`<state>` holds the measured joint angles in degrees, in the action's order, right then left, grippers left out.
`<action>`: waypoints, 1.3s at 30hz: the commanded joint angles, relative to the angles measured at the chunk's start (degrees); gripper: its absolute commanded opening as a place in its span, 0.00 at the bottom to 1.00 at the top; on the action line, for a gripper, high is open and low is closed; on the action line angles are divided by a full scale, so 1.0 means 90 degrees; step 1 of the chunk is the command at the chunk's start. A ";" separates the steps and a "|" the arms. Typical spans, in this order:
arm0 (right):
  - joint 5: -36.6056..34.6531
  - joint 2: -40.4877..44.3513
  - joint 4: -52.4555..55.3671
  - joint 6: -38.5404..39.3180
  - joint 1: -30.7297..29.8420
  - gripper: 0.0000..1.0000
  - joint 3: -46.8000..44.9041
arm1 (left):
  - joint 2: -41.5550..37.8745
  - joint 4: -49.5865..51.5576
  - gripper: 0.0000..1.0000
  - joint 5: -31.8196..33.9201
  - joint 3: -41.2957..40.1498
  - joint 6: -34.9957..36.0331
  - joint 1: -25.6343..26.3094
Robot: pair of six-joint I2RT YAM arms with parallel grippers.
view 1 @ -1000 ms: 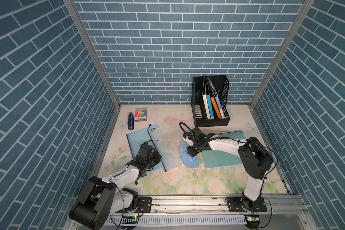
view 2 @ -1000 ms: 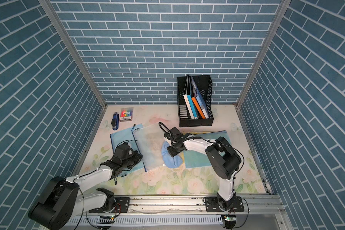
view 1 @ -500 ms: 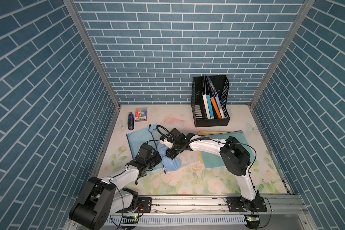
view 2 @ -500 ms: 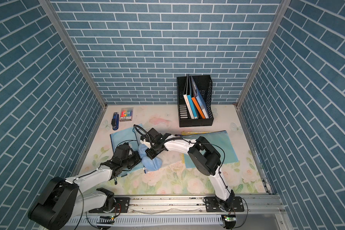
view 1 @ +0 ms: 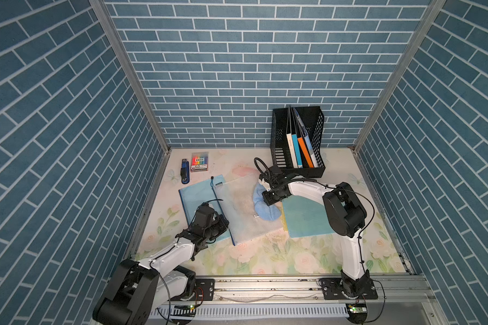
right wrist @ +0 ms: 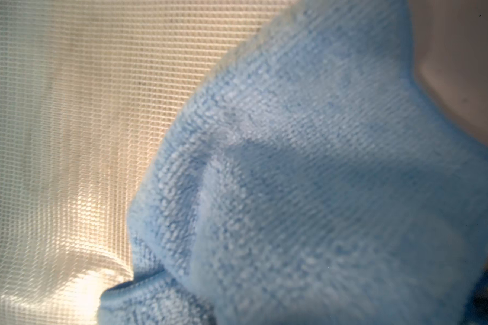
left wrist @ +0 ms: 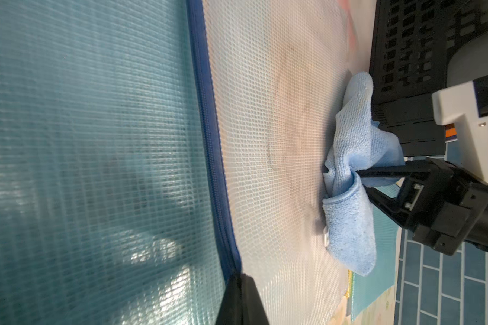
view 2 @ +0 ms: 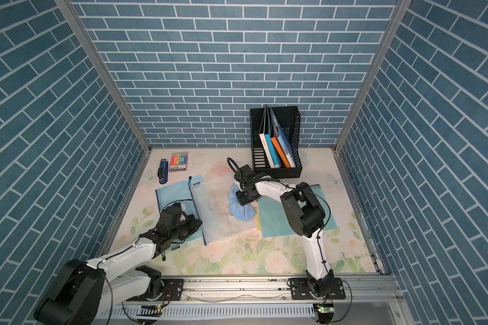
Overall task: Wipe the document bag
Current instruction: Wipe the dirt from the document bag.
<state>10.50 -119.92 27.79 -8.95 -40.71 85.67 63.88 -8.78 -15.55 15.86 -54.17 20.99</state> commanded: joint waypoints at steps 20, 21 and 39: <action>0.0290 -0.0972 0.0458 0.0202 -0.0610 0.12 0.1553 | -0.0469 0.0328 0.00 0.0330 -0.0088 -0.0168 0.0030; 0.0171 -0.0953 0.0525 0.0249 -0.0453 0.12 0.1591 | -0.0539 0.0285 0.00 0.0324 -0.0139 -0.0218 0.0031; 0.0787 -0.1444 0.0852 0.0491 -0.0905 0.12 0.2405 | -0.0335 0.0138 0.00 0.0070 -0.0272 -0.0212 0.0023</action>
<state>12.45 -131.28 35.24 -7.22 -44.05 106.43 60.20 -7.20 -14.39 14.11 -56.16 21.04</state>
